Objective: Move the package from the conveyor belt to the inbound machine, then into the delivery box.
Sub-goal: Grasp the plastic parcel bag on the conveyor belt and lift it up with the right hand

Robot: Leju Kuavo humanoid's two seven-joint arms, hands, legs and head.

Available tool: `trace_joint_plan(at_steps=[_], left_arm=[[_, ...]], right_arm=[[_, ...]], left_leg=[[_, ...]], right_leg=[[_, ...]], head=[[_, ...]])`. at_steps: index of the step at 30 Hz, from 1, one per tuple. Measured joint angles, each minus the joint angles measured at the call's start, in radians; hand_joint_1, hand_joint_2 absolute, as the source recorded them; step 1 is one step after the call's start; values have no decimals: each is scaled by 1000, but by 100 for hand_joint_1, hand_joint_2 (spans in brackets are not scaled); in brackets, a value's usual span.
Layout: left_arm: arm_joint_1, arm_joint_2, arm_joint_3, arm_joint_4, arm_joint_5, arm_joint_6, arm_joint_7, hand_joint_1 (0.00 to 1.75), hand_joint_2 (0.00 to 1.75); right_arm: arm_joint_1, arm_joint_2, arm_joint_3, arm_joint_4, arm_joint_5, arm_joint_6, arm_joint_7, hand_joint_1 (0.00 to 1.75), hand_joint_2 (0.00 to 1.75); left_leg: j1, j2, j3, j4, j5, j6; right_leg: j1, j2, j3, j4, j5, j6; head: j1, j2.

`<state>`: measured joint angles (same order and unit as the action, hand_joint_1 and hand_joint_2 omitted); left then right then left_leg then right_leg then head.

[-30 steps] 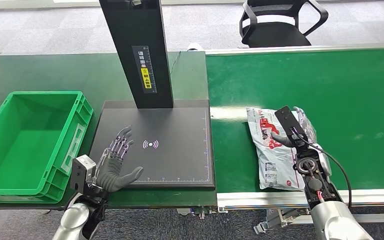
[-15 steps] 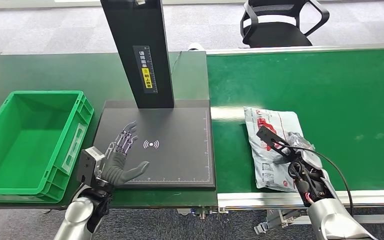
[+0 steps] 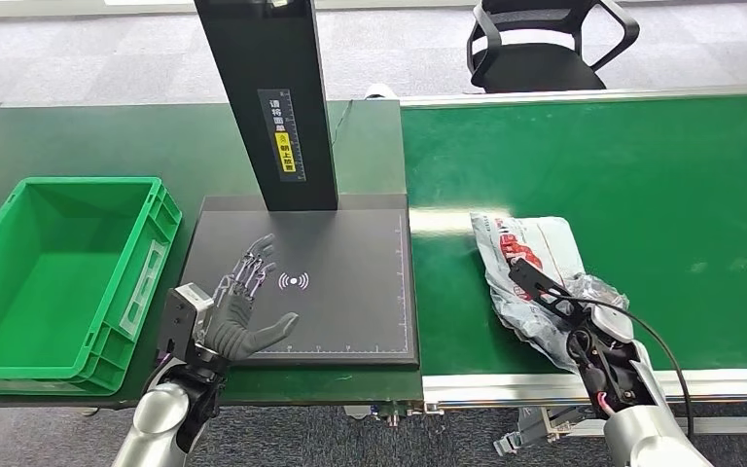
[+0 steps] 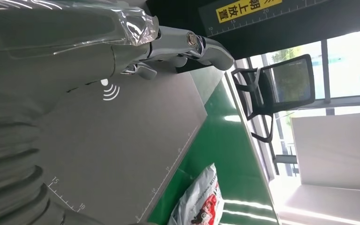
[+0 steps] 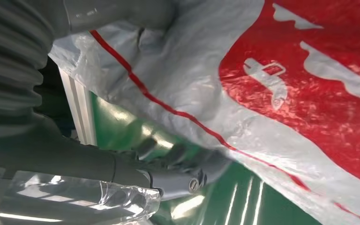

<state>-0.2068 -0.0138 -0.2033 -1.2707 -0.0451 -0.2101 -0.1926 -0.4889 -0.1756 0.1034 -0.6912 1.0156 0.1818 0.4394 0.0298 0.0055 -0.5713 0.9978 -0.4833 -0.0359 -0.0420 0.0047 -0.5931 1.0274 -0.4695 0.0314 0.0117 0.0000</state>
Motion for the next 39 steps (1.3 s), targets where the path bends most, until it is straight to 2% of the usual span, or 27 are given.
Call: trace_joint_plan(at_steps=[18,36,39], left_arm=[[16,2,4,-3,-7,11,-6,0,175],[56,10,22,-45,-6,11,-7,0,175],[64,10,27,-52,-6,11,-10,0,175]], right_arm=[[-11,17,-32,7,-44,65,-119,175,175],[-30,33,-31,24,-56,41,-148,175,175],[-29,35,-31,23,-72,16,-184,175,175]], left_leg=[[0,0,0,0,0,0],[0,0,0,0,0,0],[0,0,0,0,0,0]], right_leg=[[0,0,0,0,0,0],[0,0,0,0,0,0],[0,0,0,0,0,0]], head=[[0,0],[0,0],[0,0]])
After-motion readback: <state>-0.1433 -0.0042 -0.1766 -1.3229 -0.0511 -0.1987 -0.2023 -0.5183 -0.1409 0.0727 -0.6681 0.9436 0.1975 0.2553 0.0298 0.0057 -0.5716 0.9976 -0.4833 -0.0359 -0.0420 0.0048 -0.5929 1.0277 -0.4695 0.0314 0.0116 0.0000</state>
